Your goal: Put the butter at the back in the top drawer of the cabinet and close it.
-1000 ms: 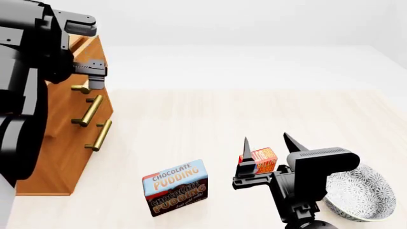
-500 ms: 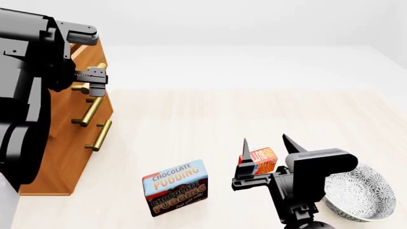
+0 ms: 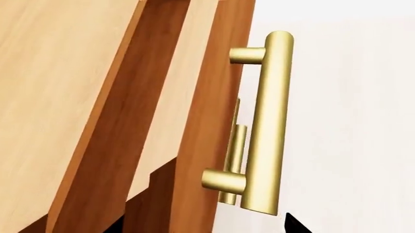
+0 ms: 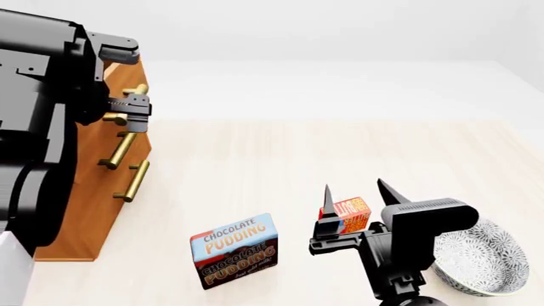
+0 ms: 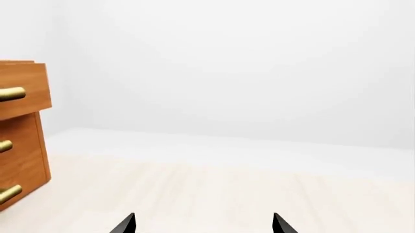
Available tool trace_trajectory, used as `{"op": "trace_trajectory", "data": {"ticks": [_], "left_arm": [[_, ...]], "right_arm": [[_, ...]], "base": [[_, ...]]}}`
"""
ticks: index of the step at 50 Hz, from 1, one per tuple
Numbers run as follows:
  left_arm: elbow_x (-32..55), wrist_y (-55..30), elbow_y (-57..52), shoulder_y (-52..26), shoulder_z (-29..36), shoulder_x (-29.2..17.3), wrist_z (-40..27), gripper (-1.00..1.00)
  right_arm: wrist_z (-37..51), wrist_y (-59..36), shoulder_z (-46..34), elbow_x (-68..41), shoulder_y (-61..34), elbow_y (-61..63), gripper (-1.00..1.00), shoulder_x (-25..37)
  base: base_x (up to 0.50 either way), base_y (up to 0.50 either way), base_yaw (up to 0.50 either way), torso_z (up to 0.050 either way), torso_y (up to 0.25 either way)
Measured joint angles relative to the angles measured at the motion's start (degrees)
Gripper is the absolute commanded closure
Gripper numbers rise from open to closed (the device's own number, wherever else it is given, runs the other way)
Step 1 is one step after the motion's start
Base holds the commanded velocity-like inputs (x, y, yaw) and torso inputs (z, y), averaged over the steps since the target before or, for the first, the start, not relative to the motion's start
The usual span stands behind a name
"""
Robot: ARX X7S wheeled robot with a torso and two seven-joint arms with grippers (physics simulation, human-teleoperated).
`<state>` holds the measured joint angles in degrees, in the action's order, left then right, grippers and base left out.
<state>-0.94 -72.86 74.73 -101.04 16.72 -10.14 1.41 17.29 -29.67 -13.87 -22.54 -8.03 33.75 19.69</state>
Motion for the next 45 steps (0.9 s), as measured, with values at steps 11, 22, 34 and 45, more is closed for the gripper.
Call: {"op": "trace_trajectory", "data": {"ticks": [11, 22, 34, 45], "left_arm": [[-0.14, -0.97, 0.27, -0.72, -0.41, 2.49, 1.59, -1.00], [0.05, -1.66, 0.27, -1.42, -1.18, 4.52, 2.39, -1.00], [0.16, -1.99, 0.27, -2.22, -1.35, 7.20, 3.59, -1.00], [5.46, -2.15, 0.27, -2.54, 1.34, 8.90, 2.08, -1.00]], "right_arm": [[0.44, -0.41, 0.04, -0.34, 0.04, 0.86, -1.00, 0.35], [0.75, -0.47, 0.24, -0.78, 0.38, 1.71, -1.00, 0.73], [1.02, -0.17, 0.64, -1.31, 1.08, 2.52, -1.00, 1.16], [1.16, 0.32, 0.81, -1.58, 1.82, 3.08, -1.00, 1.55]], "base": [[0.00, 0.00, 0.00, 0.000, 0.000], [0.00, 0.00, 0.00, 0.000, 0.000], [0.00, 0.00, 0.00, 0.000, 0.000], [0.00, 0.00, 0.00, 0.000, 0.000]]}}
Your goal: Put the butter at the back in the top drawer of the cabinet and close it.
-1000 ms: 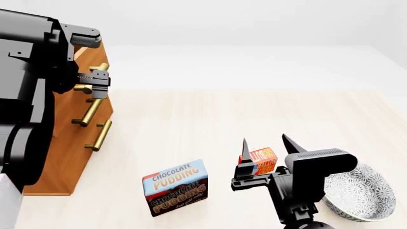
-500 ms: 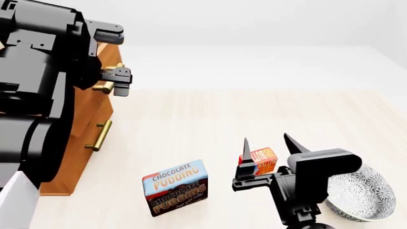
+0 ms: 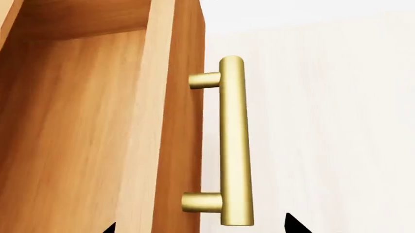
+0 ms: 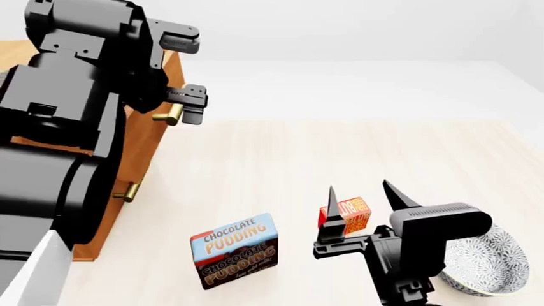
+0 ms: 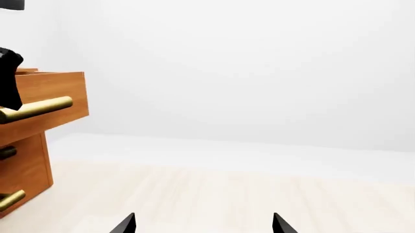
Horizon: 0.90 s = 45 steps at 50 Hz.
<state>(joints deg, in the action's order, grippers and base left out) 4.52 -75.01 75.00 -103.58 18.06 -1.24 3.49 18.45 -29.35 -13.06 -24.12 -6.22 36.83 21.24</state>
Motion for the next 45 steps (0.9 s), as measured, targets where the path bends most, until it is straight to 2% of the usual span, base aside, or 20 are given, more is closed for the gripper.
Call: {"op": "trace_trajectory", "data": {"ticks": [14, 34, 45], "left_arm": [[15.05, 0.95, -0.15, 1.02, 9.75, 0.73, -5.30, -1.00], [50.74, 3.74, -1.90, 1.51, 35.67, 0.89, -15.12, -1.00], [67.12, 5.39, -3.52, 0.59, 45.89, 0.86, -18.17, -1.00]], "right_arm": [[-0.08, 1.04, 0.17, -0.20, 0.87, 0.00, -1.00, 0.43], [-0.03, 1.92, 0.44, -0.61, 1.62, 0.19, -1.00, 1.03], [-0.03, 2.59, 0.32, -0.55, 2.01, -0.06, -1.00, 1.18]], "base": [[0.00, 0.00, 0.00, 0.000, 0.000], [0.00, 0.00, 0.00, 0.000, 0.000], [0.00, 0.00, 0.00, 0.000, 0.000]]}}
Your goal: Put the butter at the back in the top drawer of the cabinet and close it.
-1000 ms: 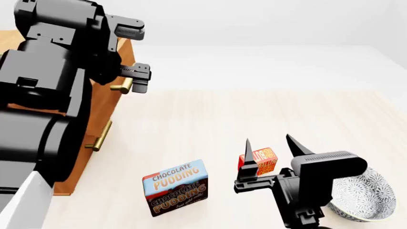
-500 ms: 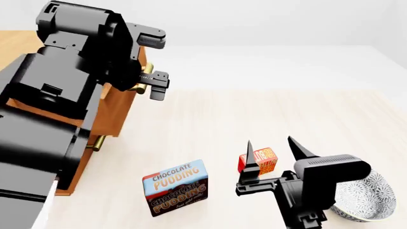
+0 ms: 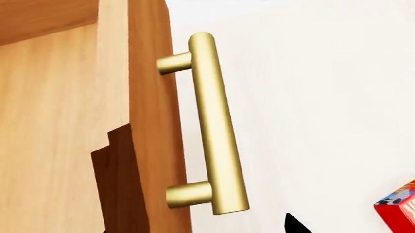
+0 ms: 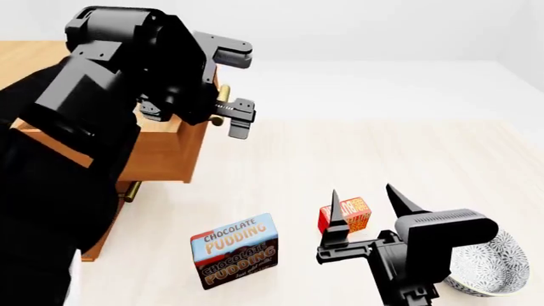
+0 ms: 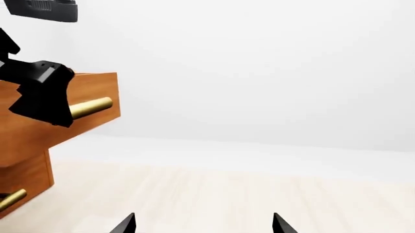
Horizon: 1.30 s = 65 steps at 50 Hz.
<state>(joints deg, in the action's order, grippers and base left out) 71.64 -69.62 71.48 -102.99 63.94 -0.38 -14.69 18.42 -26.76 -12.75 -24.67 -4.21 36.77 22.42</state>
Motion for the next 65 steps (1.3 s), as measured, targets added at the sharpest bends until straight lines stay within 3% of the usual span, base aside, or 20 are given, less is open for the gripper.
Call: {"op": "trace_trajectory", "data": {"ticks": [33, 47, 65], "left_arm": [[26.82, 6.62, -7.21, -1.15, 22.72, -2.59, -9.65, -1.00], [30.68, 14.63, -26.21, -0.86, 21.30, -11.75, -20.54, -1.00], [24.50, 26.14, -53.61, -3.22, 13.76, -23.06, -34.80, -1.00]], "right_arm": [[0.00, 1.68, 0.08, -0.26, 1.01, -0.64, -1.00, 0.60], [0.49, 1.19, -0.11, -0.51, 0.94, 0.30, -1.00, 0.93], [1.23, 0.36, -0.09, -1.11, 0.71, 1.62, -1.00, 1.39]], "base": [[0.00, 0.00, 0.00, 0.000, 0.000], [0.00, 0.00, 0.00, 0.000, 0.003], [0.00, 0.00, 0.00, 0.000, 0.000]]}}
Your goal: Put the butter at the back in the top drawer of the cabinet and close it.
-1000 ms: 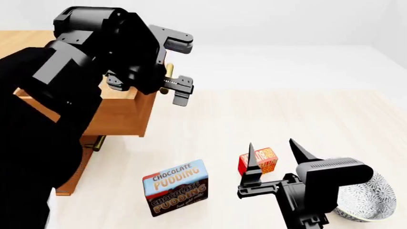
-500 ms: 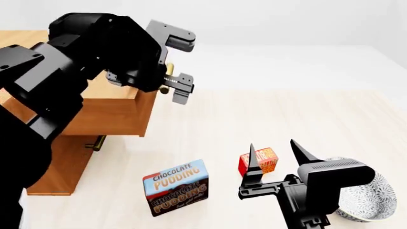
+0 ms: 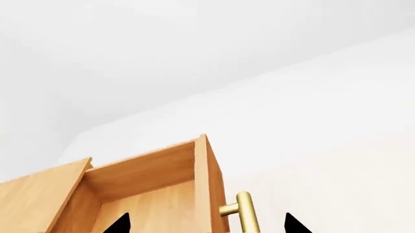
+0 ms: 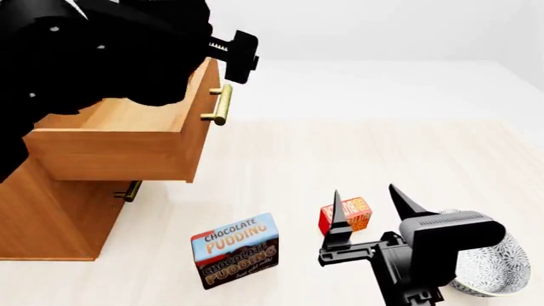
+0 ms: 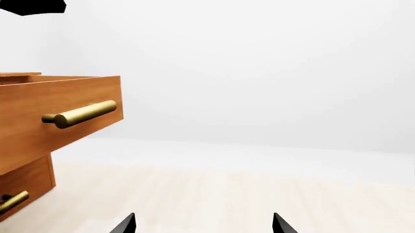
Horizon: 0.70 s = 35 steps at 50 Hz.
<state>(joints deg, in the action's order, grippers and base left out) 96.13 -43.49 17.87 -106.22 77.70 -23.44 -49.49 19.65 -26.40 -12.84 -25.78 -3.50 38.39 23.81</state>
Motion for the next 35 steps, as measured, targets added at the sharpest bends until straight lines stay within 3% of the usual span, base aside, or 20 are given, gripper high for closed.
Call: {"op": "trace_trajectory", "data": {"ticks": [18, 35], "left_arm": [[-10.82, 11.73, -37.08, 6.03, -3.99, -23.35, -16.11, -1.00], [-24.63, 22.58, -60.46, 17.39, -2.89, -43.52, -22.86, -1.00]], "right_arm": [[1.92, -2.33, 2.01, -1.90, -1.44, 1.13, -1.00, 0.57], [7.38, -10.72, 8.45, -12.90, -6.77, -1.18, -1.00, -2.19]], "base": [[0.00, 0.00, 0.00, 0.000, 0.000], [0.00, 0.00, 0.00, 0.000, 0.000]]}}
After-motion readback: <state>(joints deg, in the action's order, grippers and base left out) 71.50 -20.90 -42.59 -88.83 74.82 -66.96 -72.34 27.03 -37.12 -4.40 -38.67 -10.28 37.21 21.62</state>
